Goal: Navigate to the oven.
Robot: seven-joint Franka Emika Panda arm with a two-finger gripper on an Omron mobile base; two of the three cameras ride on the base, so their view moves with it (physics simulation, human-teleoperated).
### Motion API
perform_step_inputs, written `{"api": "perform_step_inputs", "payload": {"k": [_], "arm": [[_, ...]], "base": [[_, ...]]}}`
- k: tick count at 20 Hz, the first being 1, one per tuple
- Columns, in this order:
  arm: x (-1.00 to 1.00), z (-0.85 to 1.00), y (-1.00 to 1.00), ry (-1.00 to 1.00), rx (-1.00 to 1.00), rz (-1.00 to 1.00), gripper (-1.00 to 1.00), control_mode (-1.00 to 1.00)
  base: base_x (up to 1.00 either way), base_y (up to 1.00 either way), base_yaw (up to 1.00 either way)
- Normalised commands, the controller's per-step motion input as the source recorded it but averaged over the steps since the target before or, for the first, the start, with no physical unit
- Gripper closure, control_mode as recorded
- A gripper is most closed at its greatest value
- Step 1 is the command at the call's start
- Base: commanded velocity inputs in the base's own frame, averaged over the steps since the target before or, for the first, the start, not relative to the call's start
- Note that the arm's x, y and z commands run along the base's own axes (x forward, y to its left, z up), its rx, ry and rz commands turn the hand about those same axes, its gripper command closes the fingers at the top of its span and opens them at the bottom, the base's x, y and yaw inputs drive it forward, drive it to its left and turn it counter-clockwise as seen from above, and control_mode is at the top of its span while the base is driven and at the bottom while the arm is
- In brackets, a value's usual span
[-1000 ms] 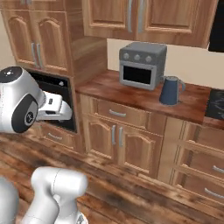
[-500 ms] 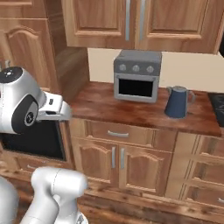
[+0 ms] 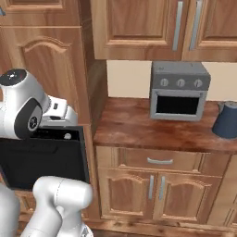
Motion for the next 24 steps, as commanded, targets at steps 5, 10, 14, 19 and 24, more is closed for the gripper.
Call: {"api": "perform_step_inputs", "payload": {"k": [5,10,14,19,24], "arm": [[0.00,0.00,0.00,0.00,0.00,0.00,-1.00,1.00],[0.00,0.00,0.00,0.00,0.00,0.00,-1.00,1.00],[0.00,0.00,0.00,0.00,0.00,0.00,-1.00,1.00],[0.00,0.00,0.00,0.00,0.00,0.00,-1.00,1.00],[0.00,0.00,0.00,0.00,0.00,0.00,-1.00,1.00]], "base": [[-0.12,1.00,-0.25],[0.29,1.00,-0.23],[0.84,1.00,-0.23],[1.00,0.34,-0.07],[0.96,-0.53,0.14]]}}
